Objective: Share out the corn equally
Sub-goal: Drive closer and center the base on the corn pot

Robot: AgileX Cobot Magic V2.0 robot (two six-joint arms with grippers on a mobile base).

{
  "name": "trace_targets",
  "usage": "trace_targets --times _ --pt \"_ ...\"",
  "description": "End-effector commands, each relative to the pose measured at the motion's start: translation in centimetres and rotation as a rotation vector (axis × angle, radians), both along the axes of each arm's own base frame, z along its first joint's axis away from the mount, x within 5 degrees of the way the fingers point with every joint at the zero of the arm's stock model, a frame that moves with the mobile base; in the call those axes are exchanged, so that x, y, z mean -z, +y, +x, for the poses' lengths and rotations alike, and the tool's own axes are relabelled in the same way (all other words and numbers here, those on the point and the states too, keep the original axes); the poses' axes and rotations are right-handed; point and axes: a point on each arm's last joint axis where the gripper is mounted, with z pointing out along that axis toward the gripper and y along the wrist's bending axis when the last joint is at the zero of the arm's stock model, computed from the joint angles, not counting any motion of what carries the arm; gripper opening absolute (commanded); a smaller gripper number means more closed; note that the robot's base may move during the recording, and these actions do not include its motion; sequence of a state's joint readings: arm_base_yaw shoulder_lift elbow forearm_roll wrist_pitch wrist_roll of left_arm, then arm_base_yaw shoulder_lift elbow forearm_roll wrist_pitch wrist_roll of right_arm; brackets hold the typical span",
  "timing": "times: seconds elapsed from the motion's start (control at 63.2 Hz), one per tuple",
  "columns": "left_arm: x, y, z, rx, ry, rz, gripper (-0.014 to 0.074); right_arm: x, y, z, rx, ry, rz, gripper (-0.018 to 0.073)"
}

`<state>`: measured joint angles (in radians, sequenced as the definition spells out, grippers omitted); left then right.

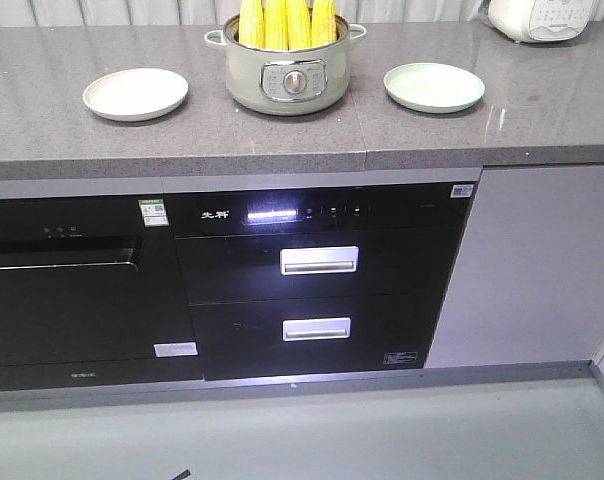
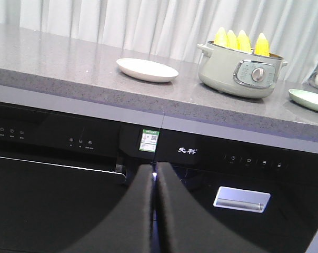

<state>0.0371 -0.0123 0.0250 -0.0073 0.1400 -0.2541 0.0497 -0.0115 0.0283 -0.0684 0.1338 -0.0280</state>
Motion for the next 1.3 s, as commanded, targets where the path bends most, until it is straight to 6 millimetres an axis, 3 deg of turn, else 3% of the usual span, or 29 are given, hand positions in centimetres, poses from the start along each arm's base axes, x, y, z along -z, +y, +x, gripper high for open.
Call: trace_targets --times 0.0,1.282 --pt "-1.48 0.0 -0.19 0.0 -0.107 -0.004 -0.0006 -0.12 0.02 0.03 -0.001 -0.065 -0.005 -0.0006" --pt "-1.48 0.0 -0.19 0.0 -0.107 -0.004 -0.0006 -0.12 0.02 0.03 -0.001 -0.065 -0.005 -0.0006"
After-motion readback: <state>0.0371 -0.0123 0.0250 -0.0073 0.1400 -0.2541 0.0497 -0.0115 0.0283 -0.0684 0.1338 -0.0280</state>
